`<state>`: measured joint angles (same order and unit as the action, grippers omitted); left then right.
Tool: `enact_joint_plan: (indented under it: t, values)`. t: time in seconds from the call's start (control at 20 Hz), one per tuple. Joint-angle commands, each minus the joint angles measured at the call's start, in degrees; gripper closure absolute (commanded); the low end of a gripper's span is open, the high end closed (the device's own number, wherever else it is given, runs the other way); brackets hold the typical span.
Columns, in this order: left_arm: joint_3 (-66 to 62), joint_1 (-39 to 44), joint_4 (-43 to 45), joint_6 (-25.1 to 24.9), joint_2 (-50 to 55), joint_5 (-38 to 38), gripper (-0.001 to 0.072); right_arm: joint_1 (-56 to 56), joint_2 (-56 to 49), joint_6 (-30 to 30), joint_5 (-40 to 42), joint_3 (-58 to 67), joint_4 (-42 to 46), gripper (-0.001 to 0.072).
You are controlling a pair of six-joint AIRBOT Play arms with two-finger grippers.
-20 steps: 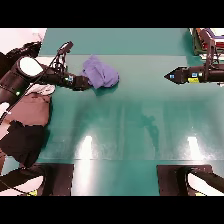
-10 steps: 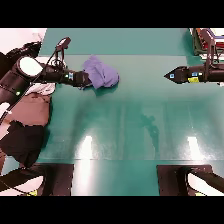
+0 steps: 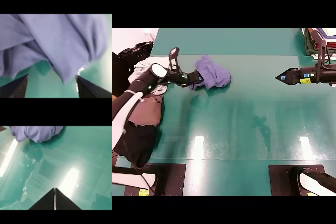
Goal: Fold the shirts.
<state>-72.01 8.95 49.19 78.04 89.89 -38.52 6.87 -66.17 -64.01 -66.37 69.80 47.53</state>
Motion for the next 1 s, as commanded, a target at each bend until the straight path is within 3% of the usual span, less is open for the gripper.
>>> enact_joint_plan:
  t: [0.0, 0.25, 0.3, 0.35, 0.4, 0.6, 0.85, 0.95]
  values:
    - [-4.2, -0.6, -16.2, -10.3, 9.4, 1.4, -0.0008, 0.0, 0.0, 0.0, -0.3, 0.0, 0.0, 0.0696]
    - [-12.9, -0.6, -18.9, -11.0, 15.8, -0.9, 0.0018, 0.0, 0.0, 0.0, -0.2, 0.0, 0.0, 0.0696]
    - [-13.4, -0.6, -19.4, -11.0, 15.7, -0.4, 0.0292, 0.0, 0.0, 0.0, -0.2, 0.0, -0.1, 0.0696]
    - [-14.6, -0.6, -19.8, -11.0, 15.5, -0.6, 0.0649, 0.0, 0.1, 0.0, -0.2, 0.2, -0.6, 0.0696]
    - [-16.3, -0.6, -19.7, -11.0, 15.4, -1.8, 0.0682, 0.0, 0.5, 0.0, 0.3, 0.3, -1.3, 0.0696]
    - [-29.0, -0.6, -18.2, -11.1, 12.0, -11.0, 0.0684, -1.3, 3.5, 0.0, 1.1, 6.1, 0.7, 0.0696]
    - [-42.3, -0.2, -16.2, -12.5, -2.4, -25.0, 0.0685, -6.5, 7.4, -0.1, 1.0, 16.9, 0.6, 0.0696]
    - [-42.2, 2.2, -9.2, -11.2, -8.4, -29.7, 0.0684, -8.7, 9.0, -0.1, 0.9, 18.8, 0.6, 0.0696]
